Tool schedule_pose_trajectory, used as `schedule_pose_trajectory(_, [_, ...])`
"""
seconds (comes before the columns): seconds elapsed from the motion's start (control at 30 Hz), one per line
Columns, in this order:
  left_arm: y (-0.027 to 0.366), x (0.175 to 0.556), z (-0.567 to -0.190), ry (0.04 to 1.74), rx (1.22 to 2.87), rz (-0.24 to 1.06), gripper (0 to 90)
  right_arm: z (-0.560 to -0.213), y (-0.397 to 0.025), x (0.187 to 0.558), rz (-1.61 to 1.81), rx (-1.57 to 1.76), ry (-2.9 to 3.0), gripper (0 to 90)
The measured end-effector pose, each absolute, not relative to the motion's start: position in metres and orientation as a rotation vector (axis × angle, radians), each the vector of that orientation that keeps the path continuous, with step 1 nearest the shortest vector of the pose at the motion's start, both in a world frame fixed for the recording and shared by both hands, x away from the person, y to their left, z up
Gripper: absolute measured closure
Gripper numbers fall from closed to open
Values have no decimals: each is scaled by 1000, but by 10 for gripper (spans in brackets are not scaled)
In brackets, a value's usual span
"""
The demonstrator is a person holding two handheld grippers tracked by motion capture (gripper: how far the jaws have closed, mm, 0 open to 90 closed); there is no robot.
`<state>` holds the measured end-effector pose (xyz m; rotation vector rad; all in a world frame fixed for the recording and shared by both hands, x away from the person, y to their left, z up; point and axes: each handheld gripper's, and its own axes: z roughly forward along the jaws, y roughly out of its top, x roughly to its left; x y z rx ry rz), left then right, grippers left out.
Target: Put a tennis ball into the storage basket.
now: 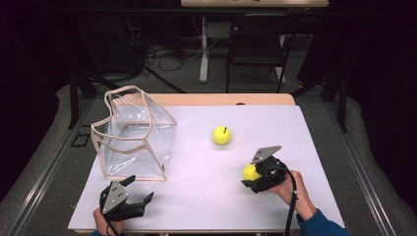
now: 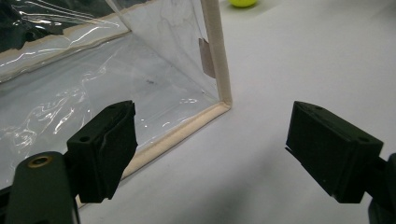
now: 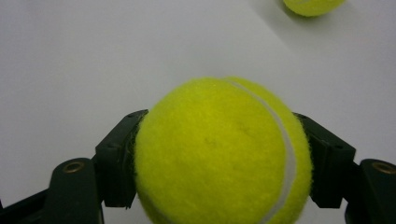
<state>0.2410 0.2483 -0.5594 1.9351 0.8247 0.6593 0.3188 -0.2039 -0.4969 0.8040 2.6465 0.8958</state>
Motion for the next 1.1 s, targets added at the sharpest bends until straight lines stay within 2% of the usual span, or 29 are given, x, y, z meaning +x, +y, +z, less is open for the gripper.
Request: schedule_pose_trajectory(1.1, [248,241,-559,823,1928,664,162,-486,-158,333,939,650,2701,265])
